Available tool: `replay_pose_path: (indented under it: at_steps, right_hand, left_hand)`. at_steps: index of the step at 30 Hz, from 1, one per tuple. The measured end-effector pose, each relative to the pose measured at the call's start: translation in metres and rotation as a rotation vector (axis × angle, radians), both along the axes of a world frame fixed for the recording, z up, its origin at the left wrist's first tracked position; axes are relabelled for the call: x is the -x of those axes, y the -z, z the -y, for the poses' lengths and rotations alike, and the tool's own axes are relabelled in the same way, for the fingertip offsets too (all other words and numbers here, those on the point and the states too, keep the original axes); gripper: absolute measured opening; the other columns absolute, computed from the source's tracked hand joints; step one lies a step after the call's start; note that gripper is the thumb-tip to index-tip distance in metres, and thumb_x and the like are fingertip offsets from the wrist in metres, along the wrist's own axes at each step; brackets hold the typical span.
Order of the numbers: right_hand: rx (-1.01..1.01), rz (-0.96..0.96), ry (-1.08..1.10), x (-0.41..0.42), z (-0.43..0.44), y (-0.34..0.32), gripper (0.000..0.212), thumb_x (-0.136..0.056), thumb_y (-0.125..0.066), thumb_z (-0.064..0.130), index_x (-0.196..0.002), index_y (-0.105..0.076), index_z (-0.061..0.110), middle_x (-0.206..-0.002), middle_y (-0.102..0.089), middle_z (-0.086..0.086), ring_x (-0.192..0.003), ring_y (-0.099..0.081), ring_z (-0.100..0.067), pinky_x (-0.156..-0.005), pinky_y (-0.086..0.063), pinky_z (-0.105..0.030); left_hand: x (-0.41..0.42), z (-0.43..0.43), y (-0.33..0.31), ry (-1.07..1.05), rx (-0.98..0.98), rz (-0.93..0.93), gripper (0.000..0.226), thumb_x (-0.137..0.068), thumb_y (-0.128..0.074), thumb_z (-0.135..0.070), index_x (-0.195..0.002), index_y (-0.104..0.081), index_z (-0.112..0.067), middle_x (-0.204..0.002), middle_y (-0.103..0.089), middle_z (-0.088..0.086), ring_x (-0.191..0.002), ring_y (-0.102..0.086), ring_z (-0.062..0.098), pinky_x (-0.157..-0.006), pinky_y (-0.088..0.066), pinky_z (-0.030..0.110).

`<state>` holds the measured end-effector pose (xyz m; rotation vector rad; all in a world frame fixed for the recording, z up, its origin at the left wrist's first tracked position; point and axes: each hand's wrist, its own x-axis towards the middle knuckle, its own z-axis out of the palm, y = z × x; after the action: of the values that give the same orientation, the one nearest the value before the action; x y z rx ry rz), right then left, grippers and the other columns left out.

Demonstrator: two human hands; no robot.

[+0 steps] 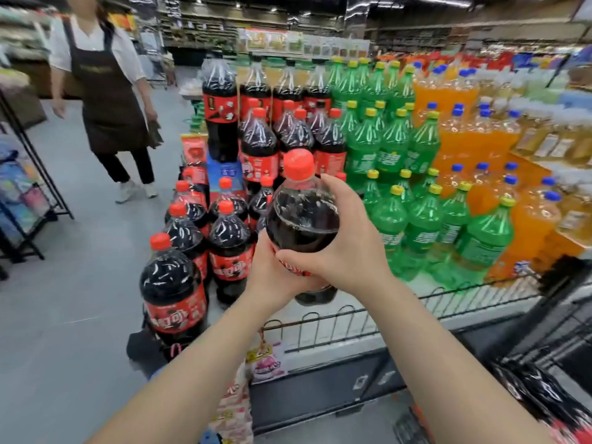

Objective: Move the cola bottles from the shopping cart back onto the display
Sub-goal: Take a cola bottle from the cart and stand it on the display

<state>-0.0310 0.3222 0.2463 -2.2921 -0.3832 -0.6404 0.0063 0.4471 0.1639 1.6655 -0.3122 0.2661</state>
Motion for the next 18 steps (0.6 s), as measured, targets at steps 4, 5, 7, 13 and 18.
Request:
replay_pose_path:
  at_steps: [4, 5, 7, 13, 18]
  right_hand:
    - [-0.125, -0.104, -0.048, -0.031, -0.023, 0.030, 0.104, -0.050, -0.089, 0.045, -0.138, -0.034, 0.034, -0.135, -0.045, 0.018, -0.124, -0.046, 0.000, -0.099, -0.043, -0.027]
    - [-0.152, -0.129, -0.065, -0.039, -0.026, 0.039, 0.102, -0.049, -0.089, 0.044, -0.135, -0.035, 0.036, -0.133, -0.046, 0.019, -0.122, -0.047, -0.001, -0.100, -0.045, -0.030]
    - [-0.178, -0.190, -0.094, -0.052, -0.032, 0.059, 0.101, -0.047, -0.090, 0.043, -0.132, -0.035, 0.040, -0.131, -0.047, 0.020, -0.120, -0.050, -0.001, -0.100, -0.045, -0.033]
    - [-0.212, -0.363, -0.228, -0.095, -0.035, 0.098, 0.094, -0.047, -0.091, 0.036, -0.114, -0.030, 0.061, -0.121, -0.048, 0.025, -0.115, -0.051, 0.004, -0.096, -0.044, -0.023]
    - [-0.207, -0.489, -0.403, -0.127, -0.037, 0.126, 0.090, -0.050, -0.094, 0.019, -0.110, -0.034, 0.049, -0.114, -0.047, 0.022, -0.106, -0.048, 0.020, -0.089, -0.038, -0.004]
  left_hand:
    - [-0.023, -0.033, 0.030, -0.035, -0.145, -0.139, 0.113, -0.036, -0.095, -0.034, -0.134, -0.040, -0.030, -0.120, -0.060, -0.016, -0.107, -0.059, -0.004, -0.089, -0.050, 0.023]
    - [-0.026, -0.038, 0.038, -0.047, -0.177, -0.174, 0.116, -0.035, -0.094, -0.038, -0.135, -0.037, -0.030, -0.118, -0.058, -0.018, -0.106, -0.059, -0.006, -0.085, -0.048, 0.017]
    - [-0.031, -0.044, 0.055, -0.062, -0.191, -0.230, 0.116, -0.034, -0.093, -0.042, -0.135, -0.036, -0.031, -0.115, -0.056, -0.021, -0.104, -0.057, -0.007, -0.079, -0.043, 0.009]
    - [-0.046, -0.049, 0.088, -0.193, -0.150, -0.343, 0.101, -0.037, -0.098, -0.017, -0.120, -0.041, -0.027, -0.111, -0.056, -0.021, -0.100, -0.055, -0.015, -0.077, -0.040, 0.000]
    - [-0.049, -0.053, 0.107, -0.286, -0.210, -0.518, 0.099, -0.034, -0.096, -0.041, -0.118, -0.046, -0.024, -0.106, -0.061, -0.020, -0.099, -0.059, -0.004, -0.082, -0.048, 0.011]
